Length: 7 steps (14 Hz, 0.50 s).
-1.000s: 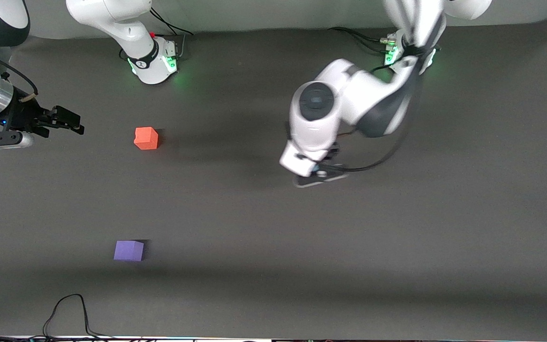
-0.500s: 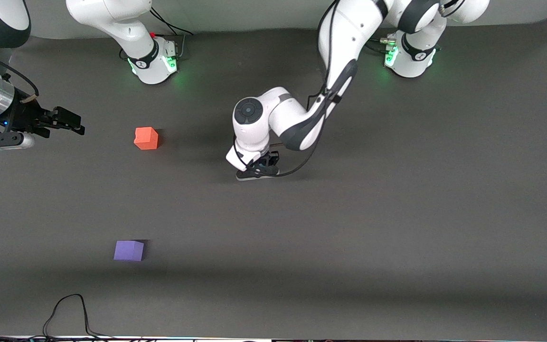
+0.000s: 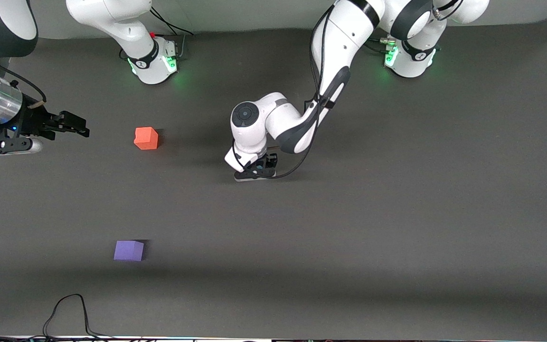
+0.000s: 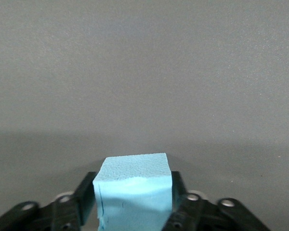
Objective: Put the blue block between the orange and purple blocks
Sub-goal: 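Carry the blue cube with the left gripper toward the table middle, then release the blue cube and withdraw the left gripper while the right gripper approaches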
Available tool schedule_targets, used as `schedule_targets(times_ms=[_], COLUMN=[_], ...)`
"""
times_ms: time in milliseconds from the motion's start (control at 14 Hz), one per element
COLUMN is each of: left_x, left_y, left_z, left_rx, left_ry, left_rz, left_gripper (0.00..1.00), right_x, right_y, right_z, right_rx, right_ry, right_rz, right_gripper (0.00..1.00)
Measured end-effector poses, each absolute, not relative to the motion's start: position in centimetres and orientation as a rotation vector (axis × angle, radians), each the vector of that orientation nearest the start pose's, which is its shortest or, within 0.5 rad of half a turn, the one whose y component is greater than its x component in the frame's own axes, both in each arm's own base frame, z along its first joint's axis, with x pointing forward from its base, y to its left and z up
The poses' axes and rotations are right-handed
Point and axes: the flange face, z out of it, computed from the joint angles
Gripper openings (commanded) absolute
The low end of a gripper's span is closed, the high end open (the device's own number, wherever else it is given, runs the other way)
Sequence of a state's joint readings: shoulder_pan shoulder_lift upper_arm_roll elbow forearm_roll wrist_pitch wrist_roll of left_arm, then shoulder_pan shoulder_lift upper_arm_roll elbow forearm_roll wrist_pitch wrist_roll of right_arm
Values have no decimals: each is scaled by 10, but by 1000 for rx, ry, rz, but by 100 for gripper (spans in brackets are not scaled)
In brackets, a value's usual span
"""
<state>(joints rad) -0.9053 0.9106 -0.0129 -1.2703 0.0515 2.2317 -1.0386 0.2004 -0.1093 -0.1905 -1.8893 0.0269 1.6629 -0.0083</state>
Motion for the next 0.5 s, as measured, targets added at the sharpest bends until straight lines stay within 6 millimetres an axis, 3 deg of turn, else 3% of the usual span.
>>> schedule_targets(times_ms=[214, 357, 500], left_x=[474, 502, 543], left_y=[-595, -575, -529], left_z=[230, 274, 340], left_rx=[-3155, -3145, -3175], left_ry=[-175, -239, -278], left_rz=[-97, -86, -22], left_gripper=[100, 100, 100], right_x=[516, 515, 514], right_y=[17, 29, 42], right_z=[535, 534, 534], right_rx=[-3090, -3091, -3090], right_ry=[-66, -98, -137], right_rz=[191, 192, 194], right_gripper=[100, 100, 100])
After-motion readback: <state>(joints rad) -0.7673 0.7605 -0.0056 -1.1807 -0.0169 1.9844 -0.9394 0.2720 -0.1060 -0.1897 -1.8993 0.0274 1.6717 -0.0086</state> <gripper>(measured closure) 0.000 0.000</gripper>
